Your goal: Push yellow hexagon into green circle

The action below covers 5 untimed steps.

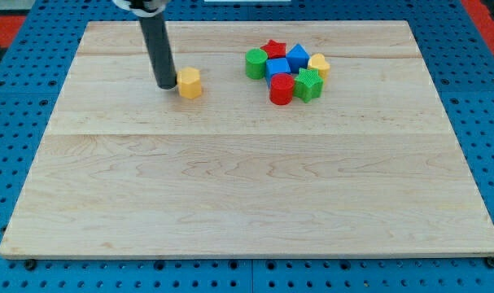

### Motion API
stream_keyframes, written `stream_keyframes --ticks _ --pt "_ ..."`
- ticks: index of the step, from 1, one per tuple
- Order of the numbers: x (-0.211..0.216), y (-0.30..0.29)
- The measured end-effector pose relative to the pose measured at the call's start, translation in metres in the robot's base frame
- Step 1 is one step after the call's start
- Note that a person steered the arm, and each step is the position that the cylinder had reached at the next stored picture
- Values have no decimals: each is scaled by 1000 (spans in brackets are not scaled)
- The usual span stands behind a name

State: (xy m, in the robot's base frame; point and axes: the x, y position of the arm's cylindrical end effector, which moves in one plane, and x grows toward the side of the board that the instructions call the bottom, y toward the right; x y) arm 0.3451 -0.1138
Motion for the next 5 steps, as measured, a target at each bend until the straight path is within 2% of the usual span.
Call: stream_keyframes --ticks 2,5 --pt "0 60" --pt "24 59"
